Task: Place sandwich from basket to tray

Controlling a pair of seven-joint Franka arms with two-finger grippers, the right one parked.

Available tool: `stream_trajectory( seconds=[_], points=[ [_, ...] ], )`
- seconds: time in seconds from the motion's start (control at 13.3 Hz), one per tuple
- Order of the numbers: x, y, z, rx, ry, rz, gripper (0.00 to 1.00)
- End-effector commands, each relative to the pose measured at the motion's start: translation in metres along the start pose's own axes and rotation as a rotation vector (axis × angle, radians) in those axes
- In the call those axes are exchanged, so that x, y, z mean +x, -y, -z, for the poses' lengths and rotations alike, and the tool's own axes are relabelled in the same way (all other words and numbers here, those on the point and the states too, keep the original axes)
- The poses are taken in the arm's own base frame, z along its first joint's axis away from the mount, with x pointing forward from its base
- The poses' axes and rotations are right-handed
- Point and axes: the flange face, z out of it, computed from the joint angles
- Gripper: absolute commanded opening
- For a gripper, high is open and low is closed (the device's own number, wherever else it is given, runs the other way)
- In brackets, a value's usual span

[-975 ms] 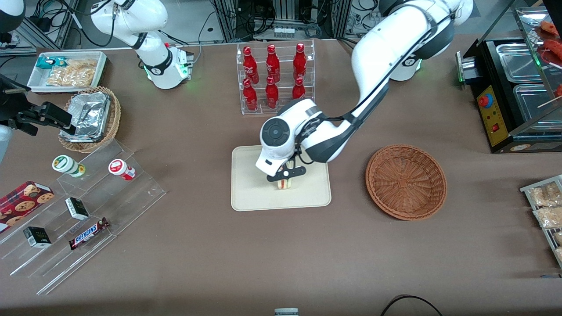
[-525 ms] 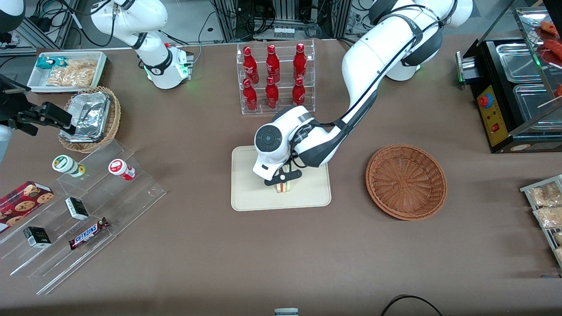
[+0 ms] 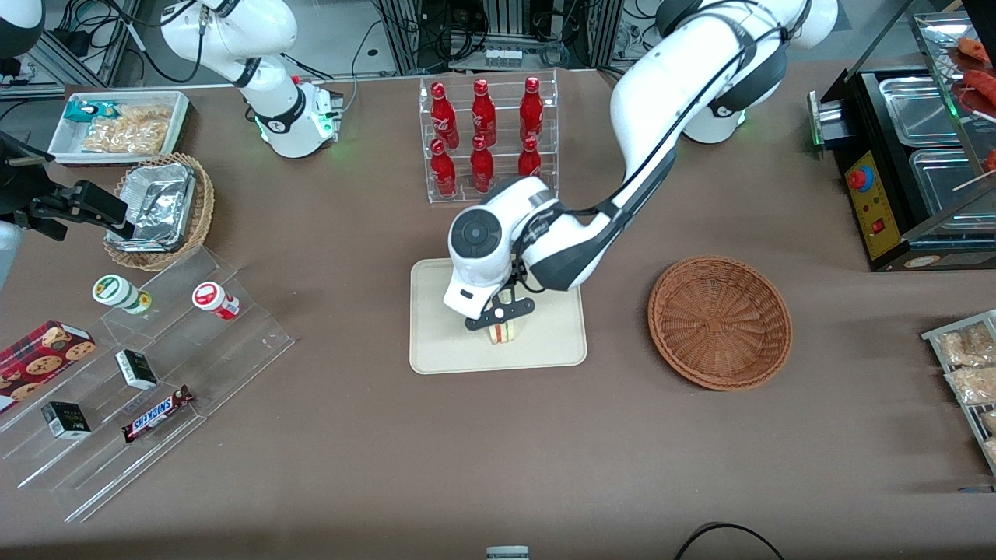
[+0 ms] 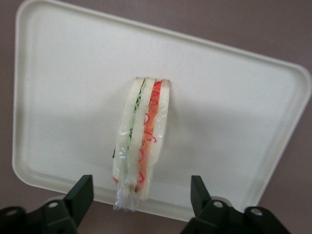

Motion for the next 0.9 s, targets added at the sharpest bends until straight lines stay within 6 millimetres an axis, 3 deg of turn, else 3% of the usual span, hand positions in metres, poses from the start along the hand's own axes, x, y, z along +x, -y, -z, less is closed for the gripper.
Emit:
stream_trajectory(
  seconds=[0.0, 0.22, 0.45, 0.53, 0.82],
  points=[
    [0.006, 0.025, 0.051, 0.030, -0.049, 0.023, 1.00],
    [0.028, 0.067, 0.073, 0.067, -0.060, -0.001, 1.00],
    [0.056, 0.131, 0.100, 0.106, -0.008, 0.017, 1.00],
    [0.056, 0.149, 0.101, 0.154, 0.009, 0.024, 1.00],
    [0.089, 0.217, 0.118, 0.206, 0.025, 0.018, 1.00]
  ],
)
